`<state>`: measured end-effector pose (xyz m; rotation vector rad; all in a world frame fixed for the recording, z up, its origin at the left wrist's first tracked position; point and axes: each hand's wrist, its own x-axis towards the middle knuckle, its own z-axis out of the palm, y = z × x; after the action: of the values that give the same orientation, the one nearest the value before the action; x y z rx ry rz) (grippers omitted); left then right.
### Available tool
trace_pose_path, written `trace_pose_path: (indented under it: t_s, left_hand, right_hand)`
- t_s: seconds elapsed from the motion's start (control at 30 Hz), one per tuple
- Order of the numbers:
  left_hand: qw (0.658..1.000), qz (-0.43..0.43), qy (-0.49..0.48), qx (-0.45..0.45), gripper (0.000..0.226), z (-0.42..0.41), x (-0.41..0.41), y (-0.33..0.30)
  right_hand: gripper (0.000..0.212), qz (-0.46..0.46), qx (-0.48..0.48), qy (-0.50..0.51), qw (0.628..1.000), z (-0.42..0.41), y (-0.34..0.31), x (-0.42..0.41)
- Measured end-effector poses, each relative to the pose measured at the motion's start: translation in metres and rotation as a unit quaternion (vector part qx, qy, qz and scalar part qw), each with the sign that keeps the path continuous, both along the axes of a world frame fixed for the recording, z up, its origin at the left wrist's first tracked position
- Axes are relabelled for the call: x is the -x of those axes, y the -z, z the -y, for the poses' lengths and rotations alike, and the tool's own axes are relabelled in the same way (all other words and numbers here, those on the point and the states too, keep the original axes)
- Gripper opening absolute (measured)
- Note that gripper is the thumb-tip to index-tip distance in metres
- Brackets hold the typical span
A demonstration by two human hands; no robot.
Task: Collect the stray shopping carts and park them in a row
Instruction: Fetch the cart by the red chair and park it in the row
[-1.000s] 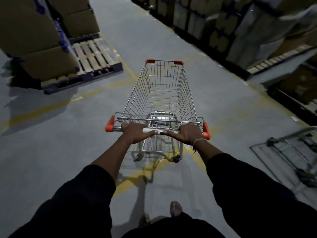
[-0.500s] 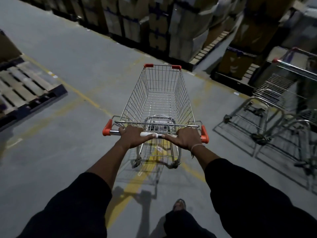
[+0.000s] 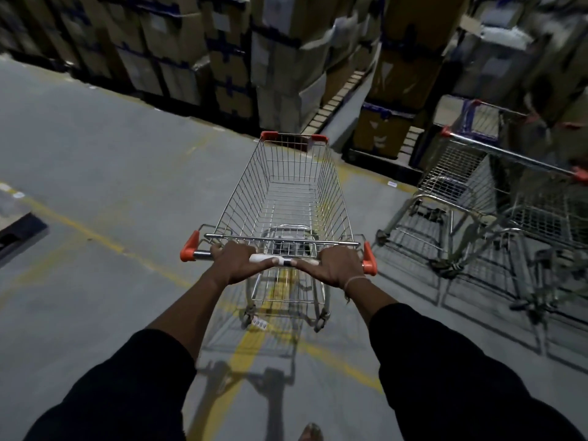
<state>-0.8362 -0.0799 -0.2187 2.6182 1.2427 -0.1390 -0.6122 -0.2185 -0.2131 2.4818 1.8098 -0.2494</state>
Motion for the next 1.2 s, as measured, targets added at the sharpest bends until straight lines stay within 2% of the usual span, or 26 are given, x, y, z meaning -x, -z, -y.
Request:
trace_pose_path:
  t_s: [0.1,0.23,0.4,0.63,0.77,0.9,1.13,1.2]
  left_hand:
    - [1.0,0.001,0.015,-0.002,0.102,-0.029,-0.034,0.001]
    - [0.999,0.008,0.042,-0.01,0.094,-0.069,-0.074,0.004]
    - [0.997,0.017,0.068,-0.019,0.093,-0.133,-0.127,0.011]
    - [0.994,0.026,0.103,-0.014,0.095,-0.241,-0.212,0.015]
    - [0.992,0.005,0.124,-0.023,0.096,-0.292,-0.257,0.013]
    - [0.989,-0.017,0.144,-0.034,0.1,-0.34,-0.3,0.013]
    - [0.985,-0.015,0.17,-0.039,0.096,-0.401,-0.383,0.012]
    - [0.985,-0.007,0.171,-0.038,0.095,-0.414,-0.411,0.012]
  right_hand:
    - [0.091,0.002,0.011,0.007,1.0,-0.022,-0.001,-0.03]
    - [0.095,-0.002,0.015,0.021,1.0,-0.053,0.002,-0.067]
    - [0.109,-0.011,0.006,0.04,0.999,-0.105,0.004,-0.112]
    - [0.095,-0.013,0.008,0.081,0.997,-0.192,0.006,-0.182]
    - [0.11,-0.024,0.008,0.101,0.995,-0.235,0.005,-0.217]
    - [0.094,-0.023,0.005,0.129,0.991,-0.274,-0.001,-0.248]
    - [0.112,-0.035,-0.006,0.164,0.986,-0.329,0.002,-0.32]
    - [0.108,-0.025,0.001,0.167,0.986,-0.342,0.003,-0.349]
